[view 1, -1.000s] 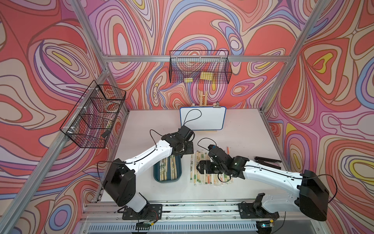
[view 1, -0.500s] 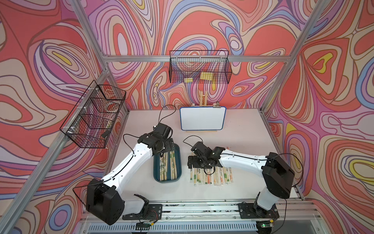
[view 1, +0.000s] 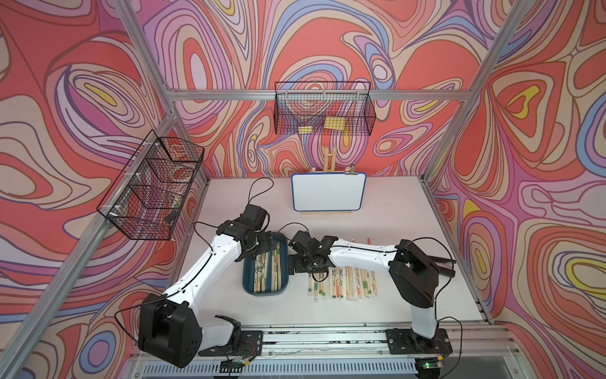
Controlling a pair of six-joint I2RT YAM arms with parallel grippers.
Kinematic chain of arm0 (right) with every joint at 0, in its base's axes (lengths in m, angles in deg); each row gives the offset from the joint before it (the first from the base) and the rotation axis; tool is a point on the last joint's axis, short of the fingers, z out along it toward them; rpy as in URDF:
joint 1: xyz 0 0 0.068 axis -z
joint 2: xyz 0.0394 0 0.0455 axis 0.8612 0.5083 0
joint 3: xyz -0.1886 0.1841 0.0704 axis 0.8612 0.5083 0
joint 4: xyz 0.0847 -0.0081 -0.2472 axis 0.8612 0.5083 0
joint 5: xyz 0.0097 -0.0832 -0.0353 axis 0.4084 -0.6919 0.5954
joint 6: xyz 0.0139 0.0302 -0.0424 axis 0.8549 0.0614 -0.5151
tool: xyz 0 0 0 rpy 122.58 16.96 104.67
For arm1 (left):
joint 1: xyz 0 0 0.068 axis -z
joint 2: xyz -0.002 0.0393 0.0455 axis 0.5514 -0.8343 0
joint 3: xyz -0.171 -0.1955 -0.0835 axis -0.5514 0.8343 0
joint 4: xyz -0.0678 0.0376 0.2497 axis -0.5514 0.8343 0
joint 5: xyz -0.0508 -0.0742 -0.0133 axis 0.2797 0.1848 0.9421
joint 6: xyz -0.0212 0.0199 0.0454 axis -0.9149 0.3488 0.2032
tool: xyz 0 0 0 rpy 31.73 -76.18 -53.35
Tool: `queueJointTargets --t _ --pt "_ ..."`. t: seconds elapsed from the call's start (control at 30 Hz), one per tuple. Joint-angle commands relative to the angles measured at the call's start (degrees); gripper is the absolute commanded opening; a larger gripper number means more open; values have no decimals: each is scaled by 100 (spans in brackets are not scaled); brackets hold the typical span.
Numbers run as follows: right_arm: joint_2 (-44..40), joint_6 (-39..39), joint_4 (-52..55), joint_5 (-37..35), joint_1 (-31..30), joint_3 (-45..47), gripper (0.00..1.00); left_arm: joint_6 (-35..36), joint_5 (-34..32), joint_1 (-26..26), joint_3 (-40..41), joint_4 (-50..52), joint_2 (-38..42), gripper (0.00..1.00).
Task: Take the paired disposable chopsticks out of the storage box
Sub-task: Move the storage box to the center of the board, then pick up the paired disposable chopsticks from the storage box.
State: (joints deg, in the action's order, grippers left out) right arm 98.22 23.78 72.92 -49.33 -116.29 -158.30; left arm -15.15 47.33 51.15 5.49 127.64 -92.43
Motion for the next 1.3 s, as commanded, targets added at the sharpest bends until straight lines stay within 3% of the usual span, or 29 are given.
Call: queueJointTargets --t 0.0,0.17,0.37,0.47,0.6,0.73,1.27 --pt "215 51 -117 197 -38 -314 98 80 47 -23 136 154 131 100" --pt "228 79 -169 229 -39 -351 98 12 97 -24 286 88 123 100" --pt "-628 142 -255 -48 -38 517 98 -96 155 -25 496 -67 -10 95" --pt "-1178 187 -432 -110 -39 1049 98 -131 261 -22 566 -204 -165 77" --pt "-2035 206 -913 21 -38 1664 98 -158 370 -29 635 -380 -380 45" --pt "-2498 209 -1400 288 -38 2019 98 -184 387 -28 670 -509 -667 32" --pt "-2756 178 -1658 359 -38 2265 98 -88 575 -15 696 -1039 -1601 31"
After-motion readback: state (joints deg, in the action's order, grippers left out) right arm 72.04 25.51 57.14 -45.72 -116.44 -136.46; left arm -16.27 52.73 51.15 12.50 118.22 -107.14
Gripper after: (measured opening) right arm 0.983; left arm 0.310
